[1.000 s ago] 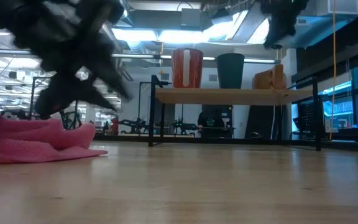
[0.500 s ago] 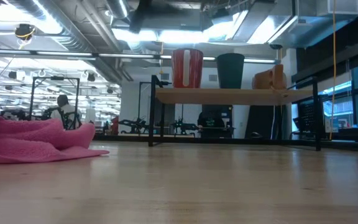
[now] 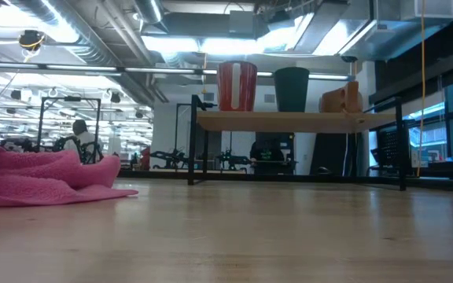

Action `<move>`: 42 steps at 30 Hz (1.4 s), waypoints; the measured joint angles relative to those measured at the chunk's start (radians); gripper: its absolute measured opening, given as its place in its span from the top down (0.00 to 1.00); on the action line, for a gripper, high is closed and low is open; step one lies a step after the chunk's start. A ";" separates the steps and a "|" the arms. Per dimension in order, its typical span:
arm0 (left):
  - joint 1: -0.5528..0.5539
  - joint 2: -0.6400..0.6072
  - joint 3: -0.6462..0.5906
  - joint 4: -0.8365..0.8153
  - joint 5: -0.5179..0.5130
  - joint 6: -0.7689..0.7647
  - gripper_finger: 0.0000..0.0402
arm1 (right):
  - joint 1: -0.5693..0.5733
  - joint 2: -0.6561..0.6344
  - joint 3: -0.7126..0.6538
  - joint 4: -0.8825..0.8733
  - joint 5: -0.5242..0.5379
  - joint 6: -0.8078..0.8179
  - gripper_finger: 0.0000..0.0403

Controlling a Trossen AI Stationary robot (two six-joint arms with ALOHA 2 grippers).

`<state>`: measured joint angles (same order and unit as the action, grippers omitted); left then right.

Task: Stack small to large cups/mugs on shelf
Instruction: Return to Home Position

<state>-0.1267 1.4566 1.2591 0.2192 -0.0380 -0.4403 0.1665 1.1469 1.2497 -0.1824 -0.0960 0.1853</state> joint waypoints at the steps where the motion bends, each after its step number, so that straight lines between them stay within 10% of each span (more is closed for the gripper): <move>1: -0.009 0.000 0.000 -0.032 -0.001 0.000 0.74 | 0.010 0.009 -0.015 -0.002 0.030 0.019 0.73; 11: -0.139 -0.078 -0.036 -0.216 -0.108 0.021 0.74 | 0.122 -0.139 -0.273 0.100 0.159 0.256 0.73; 26: -0.096 -0.544 -0.594 0.099 -0.240 -0.011 0.74 | 0.103 -0.734 -0.423 -0.197 0.439 0.229 0.73; 39: -0.122 -0.657 -0.705 0.233 -0.162 0.043 0.74 | 0.102 -0.873 -0.422 -0.253 0.431 0.420 0.73; 42: -0.117 -0.659 -0.705 0.242 -0.142 0.063 0.74 | 0.103 -0.863 -0.421 -0.233 0.296 0.340 0.73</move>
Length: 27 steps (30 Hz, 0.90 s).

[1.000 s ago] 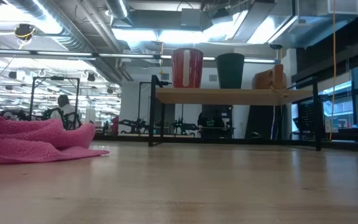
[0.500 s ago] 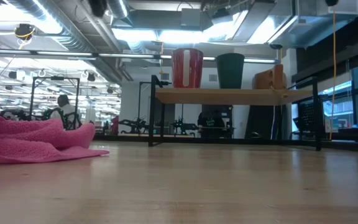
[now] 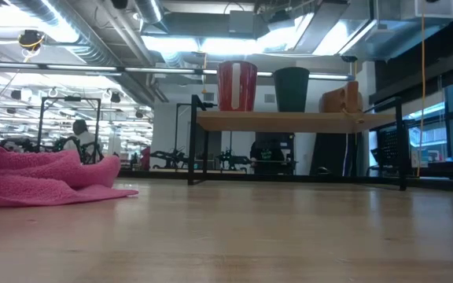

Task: Stack small to large cups/mugs on shelf
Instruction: Return to Home Position

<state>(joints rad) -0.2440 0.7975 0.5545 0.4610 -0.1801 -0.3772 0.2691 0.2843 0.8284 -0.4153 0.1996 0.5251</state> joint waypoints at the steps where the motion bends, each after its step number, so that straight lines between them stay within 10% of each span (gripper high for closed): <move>1: 0.001 0.000 0.000 0.003 0.026 0.004 0.74 | 0.000 0.007 0.000 0.008 -0.054 -0.035 0.73; 14: 0.017 0.010 -0.168 0.331 0.275 0.127 0.74 | 0.000 0.027 -0.276 0.385 -0.271 -0.215 0.73; 27: 0.248 -0.055 -0.357 0.427 0.410 0.045 0.74 | -0.001 -0.282 -0.344 0.194 -0.209 -0.238 0.73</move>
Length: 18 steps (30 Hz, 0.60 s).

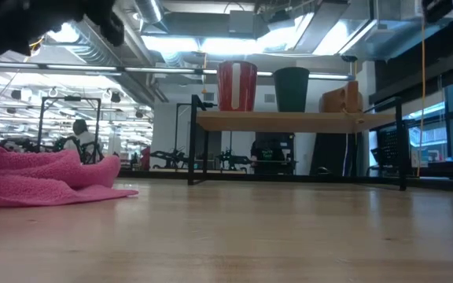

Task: Stack small to large cups/mugs on shelf
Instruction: Return to Home Position

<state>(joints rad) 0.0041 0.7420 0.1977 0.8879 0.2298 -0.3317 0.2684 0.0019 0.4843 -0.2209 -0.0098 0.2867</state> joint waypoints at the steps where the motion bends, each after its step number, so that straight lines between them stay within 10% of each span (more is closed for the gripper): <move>1: 0.022 -0.010 -0.008 -0.018 0.004 -0.001 0.74 | 0.000 0.005 0.009 -0.027 0.023 -0.001 0.73; 18: 0.087 -0.109 -0.112 -0.068 -0.045 -0.107 0.75 | 0.000 0.002 -0.359 0.442 0.037 0.018 0.73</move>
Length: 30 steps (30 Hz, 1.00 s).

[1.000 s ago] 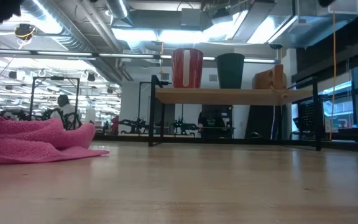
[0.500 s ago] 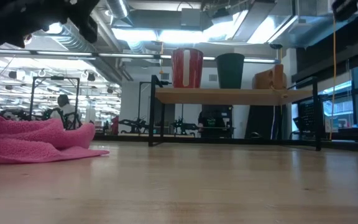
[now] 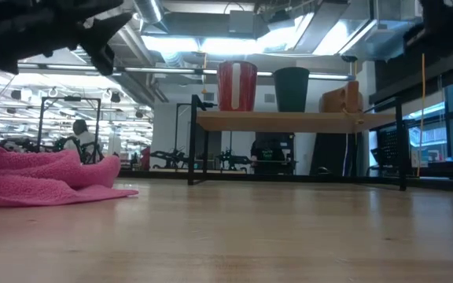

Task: Stack small to large cups/mugs on shelf
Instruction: Return to Home Position

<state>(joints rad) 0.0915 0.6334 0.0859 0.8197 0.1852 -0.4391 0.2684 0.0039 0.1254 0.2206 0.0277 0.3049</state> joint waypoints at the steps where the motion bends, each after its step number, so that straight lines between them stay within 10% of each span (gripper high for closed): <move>1: -0.009 0.000 -0.011 0.004 0.000 -0.003 0.75 | 0.000 0.000 -0.024 0.027 0.002 0.003 0.73; 30: -0.047 0.001 -0.078 -0.267 -0.044 -0.049 0.75 | -0.006 0.012 -0.117 -0.182 0.104 -0.258 0.73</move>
<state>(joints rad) 0.0448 0.6346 0.0078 0.5529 0.1413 -0.4881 0.2626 0.0156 0.0086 0.0387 0.1314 0.0471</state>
